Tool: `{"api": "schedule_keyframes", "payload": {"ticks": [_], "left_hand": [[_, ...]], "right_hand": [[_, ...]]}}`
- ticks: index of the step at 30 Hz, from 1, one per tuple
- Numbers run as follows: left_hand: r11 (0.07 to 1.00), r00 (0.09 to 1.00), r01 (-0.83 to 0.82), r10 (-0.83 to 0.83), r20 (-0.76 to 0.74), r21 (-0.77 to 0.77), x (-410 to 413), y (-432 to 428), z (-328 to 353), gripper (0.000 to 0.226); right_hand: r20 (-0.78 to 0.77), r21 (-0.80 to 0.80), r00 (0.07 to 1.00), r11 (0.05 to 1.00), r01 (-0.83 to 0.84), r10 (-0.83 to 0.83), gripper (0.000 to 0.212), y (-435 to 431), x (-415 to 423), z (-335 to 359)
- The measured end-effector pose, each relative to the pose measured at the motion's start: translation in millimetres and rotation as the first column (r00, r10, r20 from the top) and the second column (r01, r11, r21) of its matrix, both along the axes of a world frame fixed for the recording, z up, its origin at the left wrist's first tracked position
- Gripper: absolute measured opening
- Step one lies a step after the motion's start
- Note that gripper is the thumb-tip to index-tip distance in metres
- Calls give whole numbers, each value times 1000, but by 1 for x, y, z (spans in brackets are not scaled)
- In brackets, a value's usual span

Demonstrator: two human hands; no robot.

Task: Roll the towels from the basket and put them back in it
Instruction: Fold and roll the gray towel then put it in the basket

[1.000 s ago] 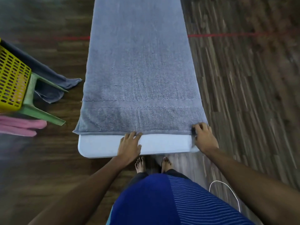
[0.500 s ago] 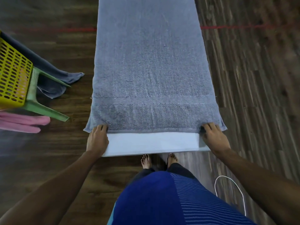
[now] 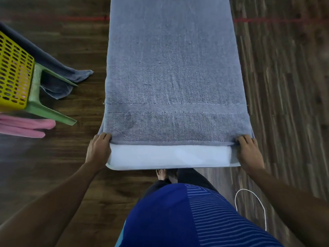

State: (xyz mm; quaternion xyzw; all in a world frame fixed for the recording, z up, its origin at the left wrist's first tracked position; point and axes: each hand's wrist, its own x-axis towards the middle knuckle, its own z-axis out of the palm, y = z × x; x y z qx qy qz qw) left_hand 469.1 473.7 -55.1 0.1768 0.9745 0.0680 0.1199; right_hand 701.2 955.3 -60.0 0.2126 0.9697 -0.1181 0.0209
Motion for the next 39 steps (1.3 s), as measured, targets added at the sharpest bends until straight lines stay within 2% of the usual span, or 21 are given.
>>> {"api": "schedule_keyframes", "payload": {"ticks": [3,6,9,13,15,17,20,21,23,25,27,31,33,35,37,39], "left_hand": [[999,1000,-4,4,4,51,3,-10,-4,23],[991,999,11,-15,32,132,4,-19,-7,19],[976,990,-112,93,104,186,-9,-17,-1,18],[949,943,-294,269,198,112,-36,-2,6,26],[946,927,-319,298,229,60,-46,8,7,32],[962,938,-275,267,222,4,-52,16,9,28],[979,970,-200,203,137,-41,-44,22,6,4],[985,983,-168,170,64,-37,-39,21,5,10],[995,995,-99,100,-28,12,-33,19,2,21],[995,999,-54,54,-3,88,-28,20,1,26],[991,999,-41,39,24,129,-20,20,0,27],[993,1000,8,-6,-17,121,-3,15,1,38],[994,1000,17,-14,-25,109,-3,13,1,37],[994,1000,-9,11,-18,112,-6,14,2,28],[993,1000,-19,20,-10,116,-10,19,6,19],[994,1000,-7,8,-9,111,-12,20,7,17]], "right_hand": [[32,-111,999,994,10,-7,35,8,7,3],[26,-158,998,985,63,-60,30,13,2,6],[55,-188,991,973,133,-125,41,19,-18,7],[186,-205,967,955,212,-175,26,31,-48,9],[237,-207,951,946,248,-197,12,32,-57,10],[237,-136,950,961,239,-203,2,30,-57,8],[100,95,981,983,159,-168,16,28,-48,2],[46,135,988,981,138,-145,14,27,-46,0],[-21,113,996,990,88,-87,15,24,-45,-1],[-39,20,999,1000,23,-22,28,22,-43,-4],[-18,-9,1000,1000,12,-12,21,19,-38,-4],[30,-55,999,998,-24,26,47,15,-28,-4],[19,-55,1000,998,-22,23,44,15,-28,-3],[-14,-59,1000,998,7,-8,32,14,-30,-2],[-59,1,998,1000,18,-18,23,16,-34,-2],[-46,80,999,996,30,-27,26,18,-35,-3]]}}
